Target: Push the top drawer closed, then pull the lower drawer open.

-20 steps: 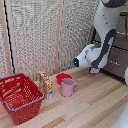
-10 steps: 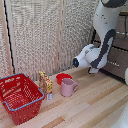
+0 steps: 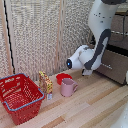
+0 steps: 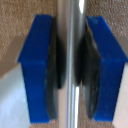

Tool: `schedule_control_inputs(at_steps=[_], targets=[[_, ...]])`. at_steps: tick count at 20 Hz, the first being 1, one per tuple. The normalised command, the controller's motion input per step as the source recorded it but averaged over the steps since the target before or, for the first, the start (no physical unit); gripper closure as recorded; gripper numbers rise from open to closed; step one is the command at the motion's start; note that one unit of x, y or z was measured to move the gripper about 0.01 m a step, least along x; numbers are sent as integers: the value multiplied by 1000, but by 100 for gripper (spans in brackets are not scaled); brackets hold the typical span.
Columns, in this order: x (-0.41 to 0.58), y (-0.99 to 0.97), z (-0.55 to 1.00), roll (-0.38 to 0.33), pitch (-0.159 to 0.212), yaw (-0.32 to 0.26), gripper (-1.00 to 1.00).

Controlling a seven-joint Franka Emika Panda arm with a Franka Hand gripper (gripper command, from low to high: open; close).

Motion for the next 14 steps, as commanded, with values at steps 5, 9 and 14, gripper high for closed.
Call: schedule_control_inputs(at_steps=[5,9,14], targets=[[23,629,-186,51,3,0,-100],[172,63,110,90,29,9,-100],[158,202,77,103,23,3,-100]])
